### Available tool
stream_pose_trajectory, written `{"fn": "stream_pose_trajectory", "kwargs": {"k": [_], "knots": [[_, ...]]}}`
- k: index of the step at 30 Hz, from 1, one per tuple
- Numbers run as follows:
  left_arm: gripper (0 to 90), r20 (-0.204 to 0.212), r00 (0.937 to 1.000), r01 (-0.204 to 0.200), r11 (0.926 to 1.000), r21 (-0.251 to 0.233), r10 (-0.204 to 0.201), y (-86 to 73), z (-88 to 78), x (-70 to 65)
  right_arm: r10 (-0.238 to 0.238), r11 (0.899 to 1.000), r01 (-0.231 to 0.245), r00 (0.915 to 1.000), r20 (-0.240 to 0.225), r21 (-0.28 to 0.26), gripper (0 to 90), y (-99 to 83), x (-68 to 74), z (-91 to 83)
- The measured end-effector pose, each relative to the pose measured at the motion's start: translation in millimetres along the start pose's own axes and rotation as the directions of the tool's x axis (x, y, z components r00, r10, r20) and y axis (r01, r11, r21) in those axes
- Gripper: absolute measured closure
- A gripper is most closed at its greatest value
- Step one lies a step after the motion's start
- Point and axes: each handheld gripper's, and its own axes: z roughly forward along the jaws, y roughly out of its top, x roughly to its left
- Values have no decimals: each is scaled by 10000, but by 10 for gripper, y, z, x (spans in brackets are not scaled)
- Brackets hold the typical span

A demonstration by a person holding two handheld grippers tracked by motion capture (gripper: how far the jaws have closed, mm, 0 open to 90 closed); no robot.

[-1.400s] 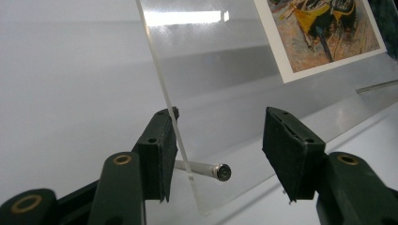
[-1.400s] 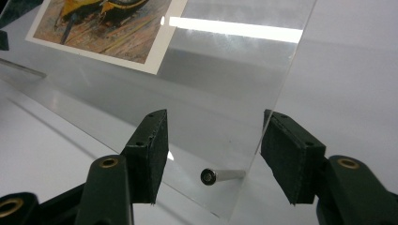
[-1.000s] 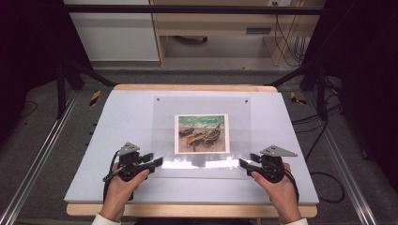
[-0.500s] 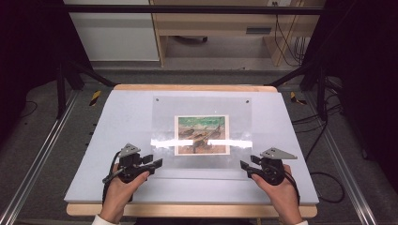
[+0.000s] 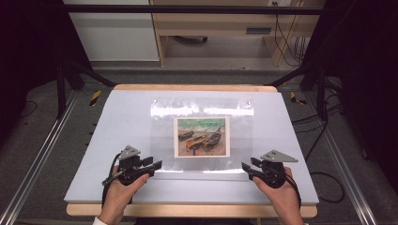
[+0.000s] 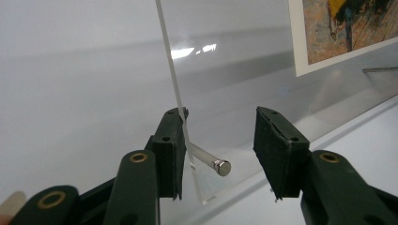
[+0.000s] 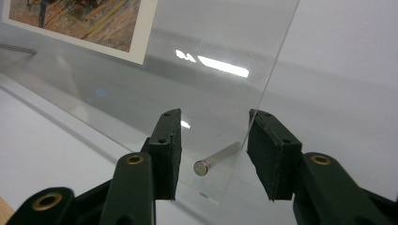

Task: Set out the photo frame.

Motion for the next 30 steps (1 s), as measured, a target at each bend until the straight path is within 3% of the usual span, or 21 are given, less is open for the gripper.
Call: {"fn": "stream_pose_trajectory", "kwargs": {"k": [30], "knots": [[589, -168, 9991, -387, 9988, 299, 392, -107, -50, -42, 83, 9999, -83, 10000, 15, 133, 667, -106, 17, -71]]}}
